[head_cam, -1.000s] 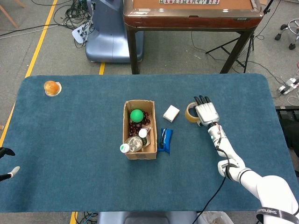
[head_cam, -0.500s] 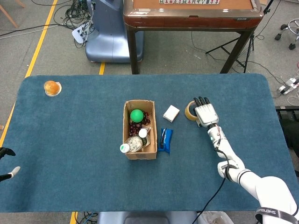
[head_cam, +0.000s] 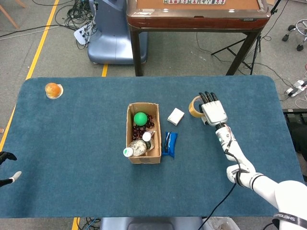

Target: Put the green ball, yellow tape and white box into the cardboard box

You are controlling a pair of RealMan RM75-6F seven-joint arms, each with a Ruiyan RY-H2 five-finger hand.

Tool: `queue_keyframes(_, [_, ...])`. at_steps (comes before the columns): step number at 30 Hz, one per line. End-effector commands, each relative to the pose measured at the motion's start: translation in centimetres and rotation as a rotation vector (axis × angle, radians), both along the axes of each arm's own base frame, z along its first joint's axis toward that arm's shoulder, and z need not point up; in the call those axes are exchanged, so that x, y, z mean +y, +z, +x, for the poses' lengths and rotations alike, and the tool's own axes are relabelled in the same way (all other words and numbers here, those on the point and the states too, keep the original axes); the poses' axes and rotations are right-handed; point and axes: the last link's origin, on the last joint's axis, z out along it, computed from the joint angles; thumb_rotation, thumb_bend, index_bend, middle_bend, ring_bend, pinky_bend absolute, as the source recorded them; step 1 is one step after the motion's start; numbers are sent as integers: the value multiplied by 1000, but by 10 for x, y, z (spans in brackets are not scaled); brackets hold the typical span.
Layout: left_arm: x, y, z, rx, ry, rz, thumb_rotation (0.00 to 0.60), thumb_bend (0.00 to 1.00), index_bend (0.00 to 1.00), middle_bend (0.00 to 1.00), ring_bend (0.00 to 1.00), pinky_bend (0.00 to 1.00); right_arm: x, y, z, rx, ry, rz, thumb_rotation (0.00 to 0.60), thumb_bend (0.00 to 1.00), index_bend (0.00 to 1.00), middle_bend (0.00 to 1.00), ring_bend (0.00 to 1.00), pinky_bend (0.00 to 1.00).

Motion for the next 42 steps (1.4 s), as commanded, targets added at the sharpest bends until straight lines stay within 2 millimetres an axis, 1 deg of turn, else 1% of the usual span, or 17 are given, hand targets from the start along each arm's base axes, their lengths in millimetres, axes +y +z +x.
queue_keyframes(1, [0,-1,0,1,0,-2,600,145,469,441,410,569,2,26,28,-33,80,-53,600,410,659,58,0,98])
queue_keyframes(6, [0,-2,0,2,-2,-10,600,146,469,441,410,569,11,40,65,-45,173,-61,600,410,659,59,0,98])
queue_keyframes(13, [0,0,1,1,-3,-2,600,146,469,441,410,569,21,42,107,-60,262,-46,600,410,659,62,0,98])
queue_keyframes(17, [0,3,1,4,0,10,600,146,469,441,410,569,28,35,128,-54,316,-24,600,410,659,66,0,98])
queue_keyframes(20, [0,5,2,4,-2,19,600,146,469,441,409,569,34,26,143,-58,348,1,600,410,659,67,0,98])
queue_keyframes(26, [-2,11,2,3,-1,40,600,146,469,441,409,569,42,6,161,-69,386,56,600,410,659,67,0,98])
queue_keyframes(29, [-4,15,2,0,-1,52,600,146,469,441,410,569,45,-3,167,-80,401,81,600,409,659,67,0,98])
queue_keyframes(32, [-2,17,2,-1,-4,58,600,146,469,441,410,569,47,-12,173,-92,417,100,600,403,653,67,0,98])
queue_keyframes(33, [-2,18,3,-2,-4,58,600,146,469,441,409,569,47,-14,174,-97,420,106,600,385,635,67,0,98])
queue_keyframes(34, [-2,18,3,-2,-4,59,600,146,469,441,410,569,47,-16,175,-102,423,109,600,344,598,67,0,98])
queue_keyframes(35, [-2,18,3,-3,-4,59,600,146,469,441,410,569,47,-18,177,-107,428,110,600,269,529,67,0,98])
queue_keyframes(36, [-2,19,3,-3,-4,60,600,146,469,441,410,569,47,-20,177,-111,431,111,600,220,486,67,0,98])
queue_keyframes(38, [-3,19,3,-4,-6,61,600,146,469,441,409,569,47,-24,179,-116,437,115,600,74,349,67,0,98])
queue_keyframes(39, [-3,19,4,-4,-7,62,600,146,469,441,410,569,47,-25,179,-117,439,115,600,65,339,67,0,98])
queue_keyframes(40, [-3,19,4,-4,-8,62,600,146,469,441,410,569,47,-26,179,-118,440,116,600,27,282,67,0,98])
queue_keyframes(42, [-3,20,4,-4,-8,62,600,146,469,441,410,569,46,-27,178,-116,443,119,600,2,199,67,0,98])
